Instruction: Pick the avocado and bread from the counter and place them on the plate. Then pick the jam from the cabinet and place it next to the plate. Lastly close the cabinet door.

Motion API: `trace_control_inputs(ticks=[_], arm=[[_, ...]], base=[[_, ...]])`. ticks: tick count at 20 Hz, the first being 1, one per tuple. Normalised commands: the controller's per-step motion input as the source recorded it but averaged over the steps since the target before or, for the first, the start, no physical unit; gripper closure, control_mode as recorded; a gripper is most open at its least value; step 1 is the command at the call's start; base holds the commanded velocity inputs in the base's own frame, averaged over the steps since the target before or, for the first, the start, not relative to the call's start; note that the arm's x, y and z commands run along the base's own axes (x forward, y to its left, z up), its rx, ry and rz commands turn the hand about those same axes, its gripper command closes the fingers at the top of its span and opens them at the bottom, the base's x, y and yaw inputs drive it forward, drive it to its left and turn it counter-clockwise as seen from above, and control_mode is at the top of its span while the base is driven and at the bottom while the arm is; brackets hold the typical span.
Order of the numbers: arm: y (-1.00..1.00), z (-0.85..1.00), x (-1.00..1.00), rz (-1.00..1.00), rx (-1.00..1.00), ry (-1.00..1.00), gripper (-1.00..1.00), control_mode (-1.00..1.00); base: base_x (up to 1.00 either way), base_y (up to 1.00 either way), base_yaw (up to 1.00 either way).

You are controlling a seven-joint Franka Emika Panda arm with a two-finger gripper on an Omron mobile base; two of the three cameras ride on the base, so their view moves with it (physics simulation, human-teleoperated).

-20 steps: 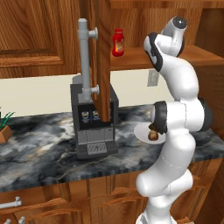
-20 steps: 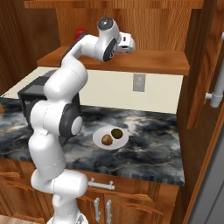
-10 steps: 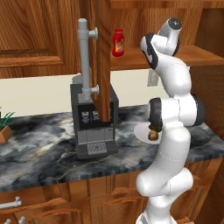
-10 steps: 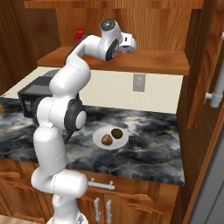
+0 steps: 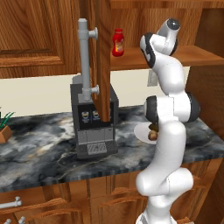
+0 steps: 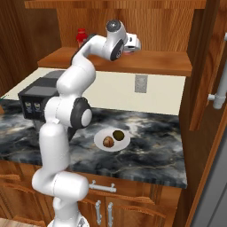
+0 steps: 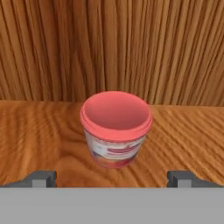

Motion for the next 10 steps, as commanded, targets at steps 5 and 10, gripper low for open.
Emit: trace_control_inputs(ticks=[5,10], arm=[[-0.04,-0.01,0.32,0.00,0.03,0.02,-1.00,-1.00],[-0.03,0.00,0.34,0.00,0.03,0.01,-1.00,-1.00]], base=[[0.00,0.00,0.00],[0.00,0.00,0.00]])
